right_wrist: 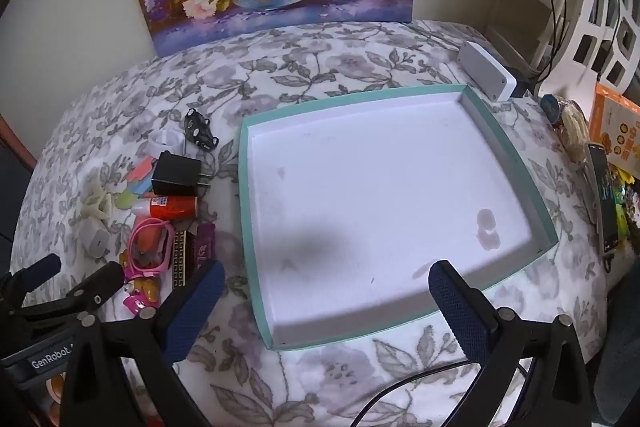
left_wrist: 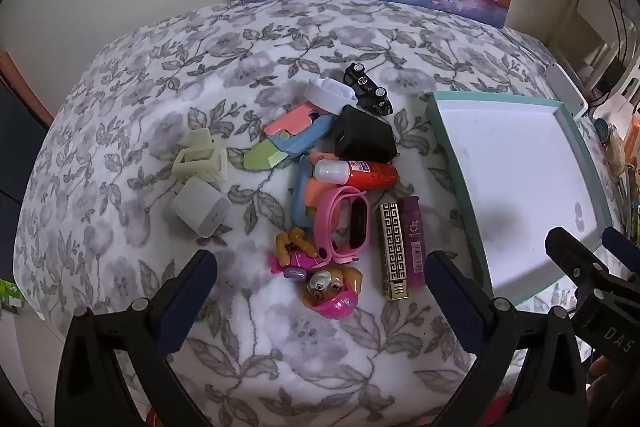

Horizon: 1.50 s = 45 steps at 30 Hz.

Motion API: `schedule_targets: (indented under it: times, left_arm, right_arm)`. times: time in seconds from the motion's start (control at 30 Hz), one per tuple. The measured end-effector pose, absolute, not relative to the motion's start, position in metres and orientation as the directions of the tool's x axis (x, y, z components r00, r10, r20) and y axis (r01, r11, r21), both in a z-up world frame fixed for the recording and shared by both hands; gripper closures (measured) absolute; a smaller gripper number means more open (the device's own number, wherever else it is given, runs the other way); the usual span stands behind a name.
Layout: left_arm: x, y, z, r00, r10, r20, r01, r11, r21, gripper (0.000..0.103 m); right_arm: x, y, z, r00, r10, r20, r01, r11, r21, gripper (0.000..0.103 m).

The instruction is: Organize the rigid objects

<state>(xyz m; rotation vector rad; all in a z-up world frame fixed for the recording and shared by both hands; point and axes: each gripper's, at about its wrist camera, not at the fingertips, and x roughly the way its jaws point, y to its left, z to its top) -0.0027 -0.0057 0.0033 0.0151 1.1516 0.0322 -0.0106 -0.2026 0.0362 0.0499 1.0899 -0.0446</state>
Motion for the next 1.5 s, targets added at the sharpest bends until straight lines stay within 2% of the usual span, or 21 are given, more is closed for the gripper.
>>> schedule_targets:
  times: [1.5]
  left_arm:
    - [-0.0006, -0.005, -0.0006, 0.389, 0.056, -0.919, -0.029, 0.998, 0.049, 0.0]
  right_arm:
    - [-0.0091, -0.2013, 0.0359, 0.454, -0.008, -0.891, 0.054, 0.998, 0.019, 0.0]
